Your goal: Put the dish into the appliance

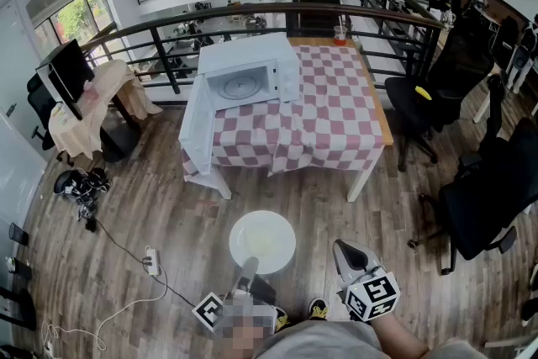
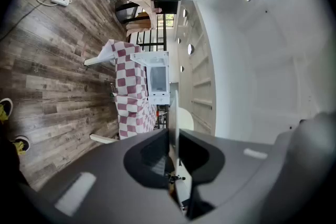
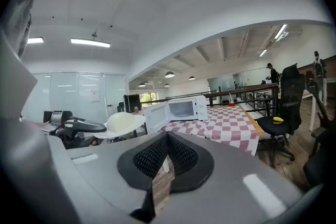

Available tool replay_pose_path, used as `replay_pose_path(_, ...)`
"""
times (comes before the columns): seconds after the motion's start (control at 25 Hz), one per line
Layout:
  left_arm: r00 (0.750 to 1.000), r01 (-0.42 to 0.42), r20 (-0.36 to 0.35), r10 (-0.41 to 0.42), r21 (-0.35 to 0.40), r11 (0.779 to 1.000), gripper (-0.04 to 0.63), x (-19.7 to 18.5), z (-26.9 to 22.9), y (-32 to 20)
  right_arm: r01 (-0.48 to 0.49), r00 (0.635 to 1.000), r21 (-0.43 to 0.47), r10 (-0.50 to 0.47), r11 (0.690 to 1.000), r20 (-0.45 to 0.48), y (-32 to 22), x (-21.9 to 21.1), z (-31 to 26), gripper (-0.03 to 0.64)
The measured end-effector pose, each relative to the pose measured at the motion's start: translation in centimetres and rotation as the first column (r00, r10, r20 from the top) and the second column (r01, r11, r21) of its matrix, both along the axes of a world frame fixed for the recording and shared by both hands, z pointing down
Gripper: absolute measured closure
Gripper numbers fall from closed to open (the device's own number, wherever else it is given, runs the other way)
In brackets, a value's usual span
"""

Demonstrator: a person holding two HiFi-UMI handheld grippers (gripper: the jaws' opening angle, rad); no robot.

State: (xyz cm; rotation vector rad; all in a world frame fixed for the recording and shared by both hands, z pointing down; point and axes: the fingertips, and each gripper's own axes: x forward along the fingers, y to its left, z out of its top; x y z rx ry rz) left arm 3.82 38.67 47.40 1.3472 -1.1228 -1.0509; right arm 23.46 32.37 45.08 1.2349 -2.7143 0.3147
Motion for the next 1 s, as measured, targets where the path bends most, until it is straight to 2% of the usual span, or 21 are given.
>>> replay_pose_path(0.24,1.0,-0.011,-0.009,0.011,-0.016,1.0,0.558,-0.9,0.3,0.2,0.006,1.0,0.0,-0.006,1.0,-0.006,0.2,-1.6,0.2,0.618)
replay_pose_path(0.68,1.0,-0.018,-0.022,0.018,0.024,1.0,0.558,-3.5,0.2,0.9,-0.007,0.999,-0.021,0.008,1.0,0.035,0.8,-4.2,0.5,0.619)
replay_pose_path(1.0,0.999,-0.041,-0.021,0.041,0.006,0.999,0.56,-5.6,0.7,1.8,-0.003,0.999,-0.011,0.004,1.0,0.038,2.2,-7.1,0.5,0.618)
